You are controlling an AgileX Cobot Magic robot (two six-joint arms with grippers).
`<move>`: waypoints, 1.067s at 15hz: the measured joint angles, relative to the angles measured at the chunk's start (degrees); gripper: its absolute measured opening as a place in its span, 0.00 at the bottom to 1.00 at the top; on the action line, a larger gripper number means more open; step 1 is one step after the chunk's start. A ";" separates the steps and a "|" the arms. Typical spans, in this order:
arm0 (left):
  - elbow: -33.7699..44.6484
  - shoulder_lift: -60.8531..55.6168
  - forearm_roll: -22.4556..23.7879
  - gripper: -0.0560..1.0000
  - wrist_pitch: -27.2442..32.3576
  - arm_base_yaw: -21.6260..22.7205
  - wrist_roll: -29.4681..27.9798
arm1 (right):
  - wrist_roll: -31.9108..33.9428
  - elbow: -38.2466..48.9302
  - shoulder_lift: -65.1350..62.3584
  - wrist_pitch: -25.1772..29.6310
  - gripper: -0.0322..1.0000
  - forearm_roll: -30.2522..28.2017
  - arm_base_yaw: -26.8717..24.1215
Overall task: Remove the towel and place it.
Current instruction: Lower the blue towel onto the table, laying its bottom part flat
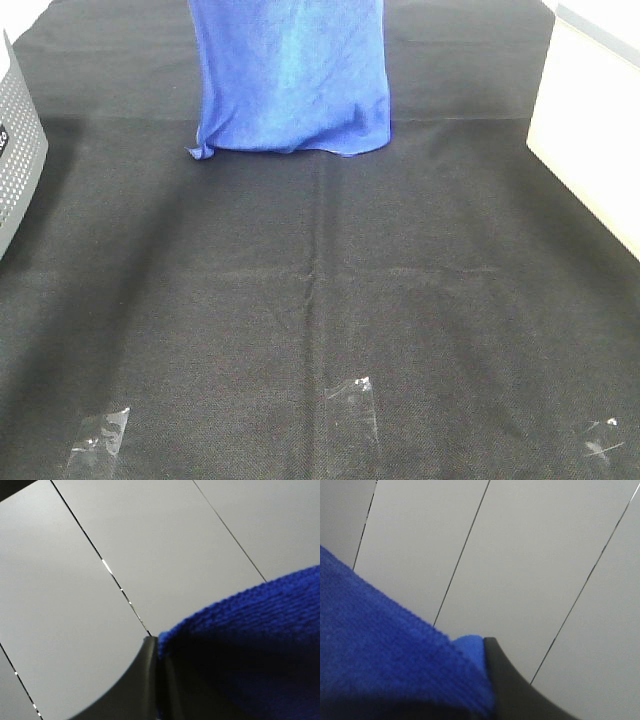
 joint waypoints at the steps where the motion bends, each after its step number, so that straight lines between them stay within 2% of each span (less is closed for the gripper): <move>1: 0.00 0.00 0.00 0.05 1.83 0.00 -1.26 | 0.06 0.00 0.00 1.55 0.04 1.26 -0.06; 4: 0.00 0.00 -0.34 0.05 11.00 -0.06 -4.76 | 0.11 0.00 -0.11 7.45 0.04 3.15 -0.34; 6: 0.00 -0.63 -1.60 0.05 22.29 -0.63 -6.53 | 0.11 0.00 -0.74 13.87 0.04 3.95 -0.52; 7: 0.00 -1.49 -1.89 0.05 28.13 -1.15 -6.53 | 0.34 0.00 -1.32 18.11 0.04 4.18 -0.57; 8: 0.00 -4.53 -3.32 0.05 39.42 -1.83 -6.53 | 1.66 0.00 -2.52 26.81 0.04 4.98 -0.63; 13: 0.00 -10.71 -7.73 0.05 65.89 -1.95 -6.53 | 3.78 0.00 -6.36 48.24 0.04 8.48 -0.63; 16: -0.11 -12.26 -8.82 0.05 77.64 -1.95 -7.45 | 5.61 0.00 -8.94 55.29 0.04 8.71 -0.63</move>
